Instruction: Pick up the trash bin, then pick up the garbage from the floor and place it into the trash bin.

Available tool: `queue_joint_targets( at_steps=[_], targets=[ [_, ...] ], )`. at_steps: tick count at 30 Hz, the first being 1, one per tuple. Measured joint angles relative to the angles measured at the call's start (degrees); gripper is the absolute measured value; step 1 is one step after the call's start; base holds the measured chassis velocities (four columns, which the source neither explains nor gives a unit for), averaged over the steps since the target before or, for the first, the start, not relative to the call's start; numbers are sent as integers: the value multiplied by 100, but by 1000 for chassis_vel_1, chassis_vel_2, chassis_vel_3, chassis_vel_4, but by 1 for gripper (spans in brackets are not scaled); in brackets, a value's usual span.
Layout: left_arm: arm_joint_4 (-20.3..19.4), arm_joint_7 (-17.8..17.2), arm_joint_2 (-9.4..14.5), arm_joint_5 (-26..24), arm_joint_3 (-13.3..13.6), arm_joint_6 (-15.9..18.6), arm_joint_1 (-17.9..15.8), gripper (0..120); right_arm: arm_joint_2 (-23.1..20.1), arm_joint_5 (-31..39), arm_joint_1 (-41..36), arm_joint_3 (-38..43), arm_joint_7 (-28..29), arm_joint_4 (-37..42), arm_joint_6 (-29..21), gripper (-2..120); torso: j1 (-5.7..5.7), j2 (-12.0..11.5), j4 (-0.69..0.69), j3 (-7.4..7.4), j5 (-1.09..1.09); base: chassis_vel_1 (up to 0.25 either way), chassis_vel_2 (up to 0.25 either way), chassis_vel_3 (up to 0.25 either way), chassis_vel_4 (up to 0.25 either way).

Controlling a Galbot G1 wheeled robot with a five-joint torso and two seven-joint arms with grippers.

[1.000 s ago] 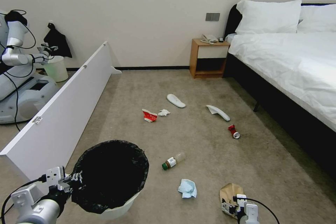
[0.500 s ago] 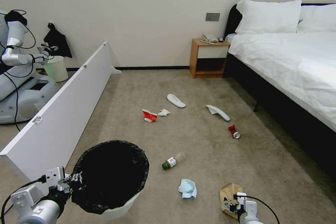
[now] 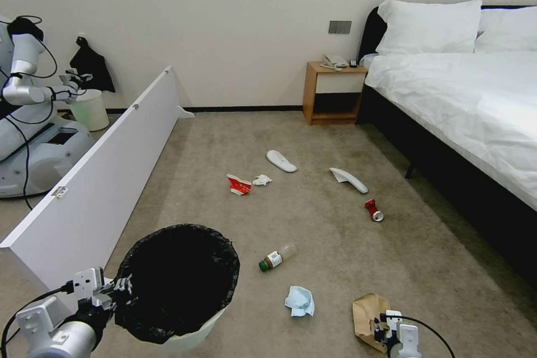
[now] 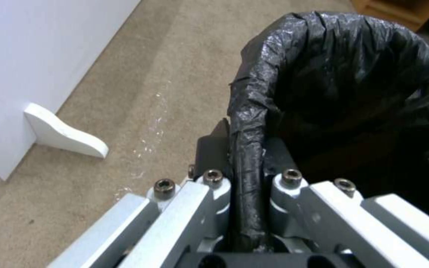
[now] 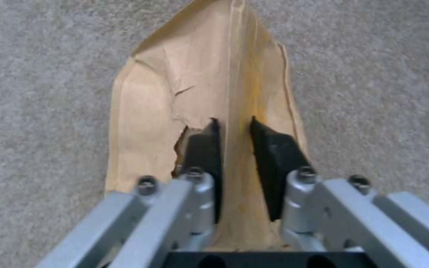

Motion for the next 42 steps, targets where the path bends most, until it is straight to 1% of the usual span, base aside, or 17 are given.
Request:
queue_joint_targets(
  at_steps=[1,2,3,5,20,25,27,28,30,33,36,37,38,39,40,41,42],
  targets=[
    [-1,0,0,2,3,0,2,4,-14,-3,-26,15,-1,28,-8,10,0,0,0,0,0,0,0,0,0],
    [-1,0,0,2,3,0,2,4,-14,-3,-26,15,-1,28,-8,10,0,0,0,0,0,0,0,0,0],
    [-2,0,0,3,7,-1,2,4,-24,-4,-50,26,-2,53,-16,2,0,0,0,0,0,0,0,0,0],
    [-2,1,0,3,11,-2,2,4,-30,-4,-63,35,-4,68,-20,0,0,0,0,0,0,0,0,0,0],
    [0,5,53,-5,80,-3,-22,4,-97,70,-222,129,-33,362,-33,0,0,0,0,0,0,0,0,0,0],
    [66,6,154,-63,176,-3,-36,4,-132,235,-396,253,-38,923,58,0,0,0,0,0,0,0,0,0,0],
    [120,-11,252,-157,243,22,-91,4,-174,384,-529,403,-65,1403,260,0,0,0,0,0,0,0,0,0,0],
    [120,-11,252,-157,243,22,-91,4,-174,384,-529,403,-65,1403,260,0,0,0,0,0,0,0,0,0,0],
    [182,-37,348,-230,359,58,-189,4,-290,630,-743,556,-142,2069,503,0,0,0,0,0,0,0,0,0,0],
    [201,-46,380,-249,425,69,-231,4,-342,759,-821,606,-170,2334,571,0,0,0,0,0,-1,0,0,0,0],
    [247,-73,429,-267,647,98,-306,4,-541,1251,-1001,646,-274,3290,716,0,0,0,-1,0,-1,0,0,0,0],
    [247,-73,429,-267,647,98,-306,4,-541,1251,-1001,646,-274,3290,716,0,0,0,-1,0,-1,0,0,0,0],
    [251,-83,435,-266,704,106,-304,4,-635,1449,-1020,621,-319,3634,754,0,0,0,0,0,-1,0,0,0,0],
    [251,-83,435,-266,704,106,-304,4,-635,1449,-1020,621,-319,3634,754,0,0,0,0,0,-1,0,0,0,0],
    [251,-85,441,-265,735,108,-295,4,-701,1553,-1021,596,-343,3790,773,0,0,0,0,0,-1,0,0,0,0],
    [232,-90,441,-257,777,111,-260,4,-901,1773,-991,535,-411,4072,874,0,0,0,1,0,-1,0,0,0,0],
    [232,-90,441,-257,777,111,-260,4,-901,1773,-991,535,-411,4072,874,0,0,0,1,0,-1,0,0,0,0]
  ],
)
